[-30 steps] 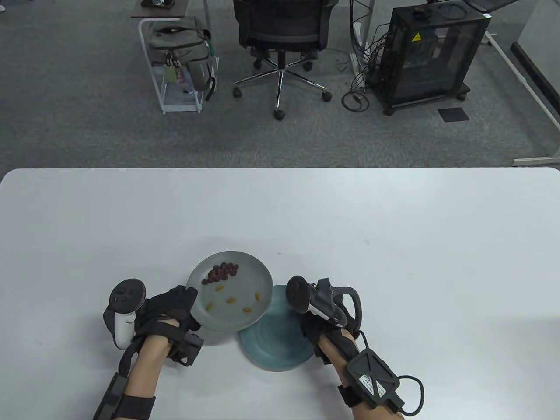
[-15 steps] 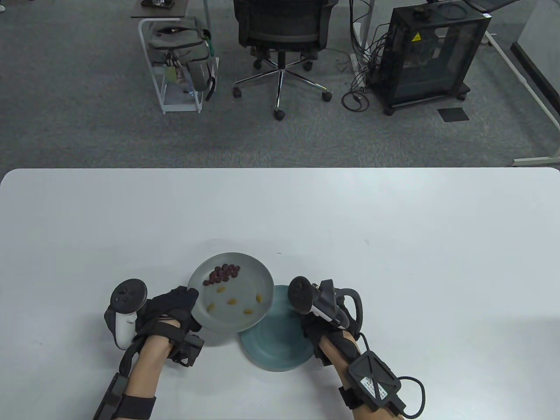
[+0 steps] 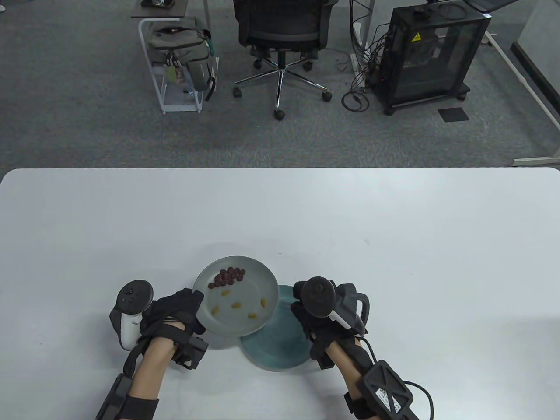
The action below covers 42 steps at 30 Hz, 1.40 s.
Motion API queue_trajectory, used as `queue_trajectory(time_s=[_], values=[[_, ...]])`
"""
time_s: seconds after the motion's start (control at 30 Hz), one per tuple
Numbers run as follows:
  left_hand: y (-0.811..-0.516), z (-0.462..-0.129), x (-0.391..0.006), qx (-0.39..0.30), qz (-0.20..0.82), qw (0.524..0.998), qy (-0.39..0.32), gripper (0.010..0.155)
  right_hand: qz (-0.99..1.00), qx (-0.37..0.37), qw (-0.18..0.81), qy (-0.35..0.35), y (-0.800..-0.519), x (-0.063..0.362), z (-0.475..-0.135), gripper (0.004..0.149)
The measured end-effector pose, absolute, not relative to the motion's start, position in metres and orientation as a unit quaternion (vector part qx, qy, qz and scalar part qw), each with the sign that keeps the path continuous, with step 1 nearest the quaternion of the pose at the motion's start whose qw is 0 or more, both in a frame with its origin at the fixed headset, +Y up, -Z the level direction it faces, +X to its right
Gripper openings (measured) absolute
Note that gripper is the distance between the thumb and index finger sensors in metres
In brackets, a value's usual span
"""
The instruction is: Pick raisins with hand pinch into plate
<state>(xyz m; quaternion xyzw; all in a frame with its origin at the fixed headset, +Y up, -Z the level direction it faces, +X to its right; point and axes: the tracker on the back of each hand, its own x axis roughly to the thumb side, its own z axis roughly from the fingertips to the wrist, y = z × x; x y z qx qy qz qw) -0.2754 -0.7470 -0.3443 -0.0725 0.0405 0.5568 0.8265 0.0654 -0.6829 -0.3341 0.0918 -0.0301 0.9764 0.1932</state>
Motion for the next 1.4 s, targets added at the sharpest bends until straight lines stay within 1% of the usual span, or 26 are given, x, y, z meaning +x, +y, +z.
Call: queue_trajectory(time_s=[0.1,0.23,0.37,0.43,0.53,0.63,0.8,0.97,1.2,1.4], values=[[-0.747,-0.343,-0.271,-0.075,0.555,0.828,0.035,0.051,0.976,0.102,0.191,-0.023,-0.68,0.063,-0.332,0.053],[-0.747,-0.343,-0.266,-0.081,0.552,0.83,0.025,0.051,0.976,0.097,0.191,-0.022,-0.679,0.06,-0.329,0.054],[-0.748,-0.342,-0.261,-0.088,0.558,0.825,0.018,0.051,0.974,0.094,0.207,0.001,-0.682,0.057,-0.329,0.057],[-0.748,-0.342,-0.259,-0.089,0.557,0.826,0.015,0.051,0.973,0.095,0.209,-0.002,-0.682,0.056,-0.329,0.057],[-0.747,-0.341,-0.257,-0.089,0.555,0.827,0.011,0.051,0.976,0.087,0.201,0.0,-0.683,0.054,-0.328,0.058],[-0.747,-0.341,-0.255,-0.09,0.554,0.828,0.007,0.051,0.978,0.078,0.194,0.022,-0.685,0.05,-0.328,0.058],[-0.747,-0.341,-0.253,-0.092,0.554,0.828,0.003,0.051,0.981,0.072,0.179,0.028,-0.69,0.045,-0.33,0.058],[-0.748,-0.341,-0.252,-0.094,0.549,0.83,0.001,0.051,0.98,0.063,0.181,0.049,-0.693,0.041,-0.332,0.058],[-0.749,-0.341,-0.249,-0.095,0.542,0.835,-0.001,0.051,0.984,0.043,0.161,0.061,-0.697,0.035,-0.334,0.055],[-0.75,-0.341,-0.247,-0.098,0.543,0.834,0.0,0.051,0.987,0.028,0.148,0.055,-0.699,0.033,-0.336,0.052]])
